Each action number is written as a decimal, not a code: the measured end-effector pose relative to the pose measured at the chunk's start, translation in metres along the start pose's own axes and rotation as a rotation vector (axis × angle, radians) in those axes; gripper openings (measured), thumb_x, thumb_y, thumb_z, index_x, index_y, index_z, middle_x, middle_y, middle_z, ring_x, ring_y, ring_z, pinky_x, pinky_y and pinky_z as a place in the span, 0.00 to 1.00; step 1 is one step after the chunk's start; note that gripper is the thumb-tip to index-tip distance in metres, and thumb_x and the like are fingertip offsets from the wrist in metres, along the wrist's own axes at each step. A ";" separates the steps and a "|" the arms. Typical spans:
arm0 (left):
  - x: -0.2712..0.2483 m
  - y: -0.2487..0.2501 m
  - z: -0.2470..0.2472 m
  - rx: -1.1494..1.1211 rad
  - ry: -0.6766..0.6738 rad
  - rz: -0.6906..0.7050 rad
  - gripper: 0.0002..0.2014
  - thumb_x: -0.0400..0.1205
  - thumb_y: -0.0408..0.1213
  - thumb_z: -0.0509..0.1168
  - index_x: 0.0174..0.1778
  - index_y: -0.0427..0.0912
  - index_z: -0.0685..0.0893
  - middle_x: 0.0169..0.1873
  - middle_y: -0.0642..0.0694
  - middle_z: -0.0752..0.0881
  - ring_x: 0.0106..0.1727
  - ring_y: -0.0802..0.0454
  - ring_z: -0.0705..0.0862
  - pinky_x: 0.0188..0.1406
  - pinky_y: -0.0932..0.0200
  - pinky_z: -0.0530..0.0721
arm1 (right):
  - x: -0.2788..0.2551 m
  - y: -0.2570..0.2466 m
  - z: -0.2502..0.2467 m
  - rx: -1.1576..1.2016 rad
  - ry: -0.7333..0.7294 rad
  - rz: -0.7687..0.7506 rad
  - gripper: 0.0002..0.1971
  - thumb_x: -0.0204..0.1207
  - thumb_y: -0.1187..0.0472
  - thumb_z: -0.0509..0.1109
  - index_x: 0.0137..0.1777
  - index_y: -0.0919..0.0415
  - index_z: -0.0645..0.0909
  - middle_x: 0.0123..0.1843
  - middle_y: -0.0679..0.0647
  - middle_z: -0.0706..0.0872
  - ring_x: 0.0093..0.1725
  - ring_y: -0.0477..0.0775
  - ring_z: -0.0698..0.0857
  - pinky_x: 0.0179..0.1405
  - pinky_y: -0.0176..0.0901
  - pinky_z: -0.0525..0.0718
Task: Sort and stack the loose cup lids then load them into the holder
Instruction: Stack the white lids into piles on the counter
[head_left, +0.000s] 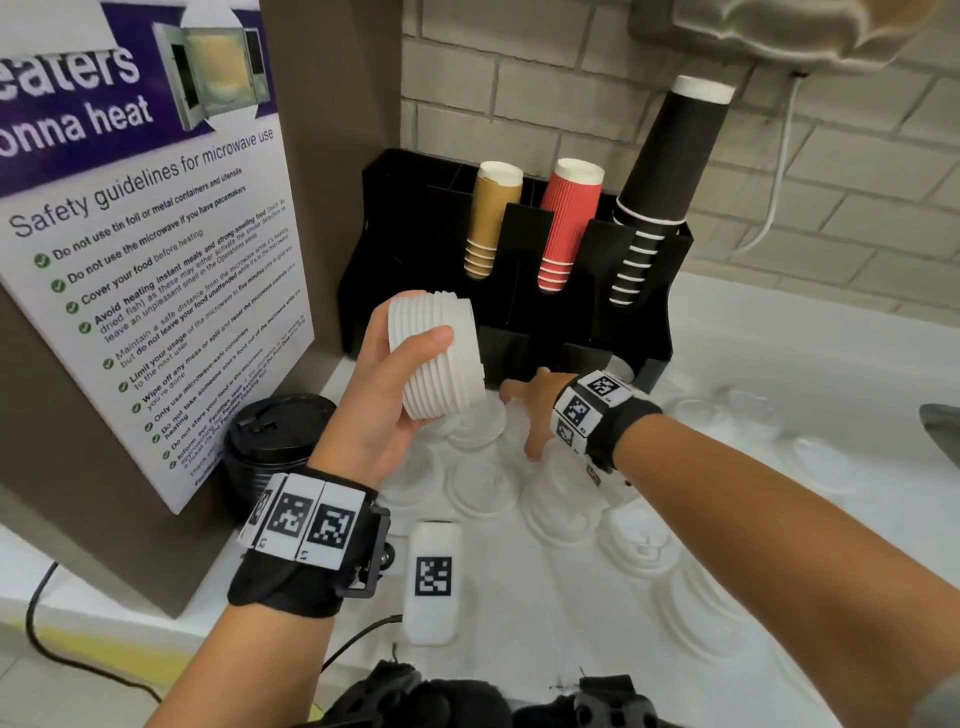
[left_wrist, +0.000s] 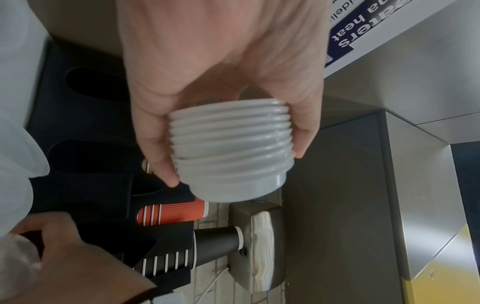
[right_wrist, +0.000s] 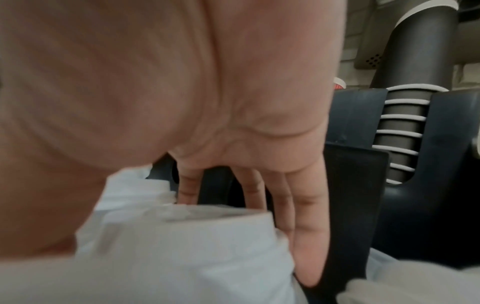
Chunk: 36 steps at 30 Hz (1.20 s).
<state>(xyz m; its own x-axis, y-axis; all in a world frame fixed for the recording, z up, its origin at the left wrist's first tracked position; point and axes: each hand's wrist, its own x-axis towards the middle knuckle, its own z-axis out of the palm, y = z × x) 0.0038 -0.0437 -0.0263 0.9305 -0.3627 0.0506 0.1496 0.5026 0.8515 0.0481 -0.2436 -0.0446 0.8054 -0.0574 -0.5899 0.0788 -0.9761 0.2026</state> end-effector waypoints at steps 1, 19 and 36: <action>-0.001 0.000 -0.001 -0.003 0.001 0.001 0.33 0.61 0.49 0.75 0.64 0.58 0.78 0.60 0.50 0.83 0.58 0.51 0.84 0.41 0.54 0.87 | 0.000 0.001 0.000 0.005 0.021 -0.005 0.46 0.61 0.50 0.82 0.77 0.44 0.60 0.67 0.60 0.66 0.49 0.63 0.82 0.41 0.52 0.86; 0.003 -0.008 0.004 0.054 0.021 -0.020 0.35 0.61 0.52 0.75 0.67 0.57 0.77 0.58 0.52 0.85 0.58 0.51 0.85 0.42 0.51 0.87 | -0.089 0.019 -0.005 1.301 0.572 -0.516 0.36 0.60 0.56 0.85 0.65 0.37 0.71 0.62 0.50 0.81 0.57 0.49 0.87 0.55 0.46 0.87; 0.008 -0.019 0.008 0.051 -0.020 -0.037 0.36 0.61 0.51 0.76 0.67 0.58 0.77 0.59 0.48 0.85 0.58 0.47 0.86 0.38 0.52 0.87 | -0.091 -0.015 0.020 1.423 0.666 -0.652 0.38 0.63 0.61 0.84 0.71 0.40 0.73 0.66 0.45 0.80 0.66 0.48 0.80 0.58 0.53 0.87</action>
<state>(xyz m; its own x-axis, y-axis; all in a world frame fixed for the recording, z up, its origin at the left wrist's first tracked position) 0.0055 -0.0619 -0.0380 0.9177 -0.3961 0.0288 0.1660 0.4484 0.8783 -0.0380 -0.2274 -0.0092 0.9724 0.1290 0.1945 0.2196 -0.2240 -0.9495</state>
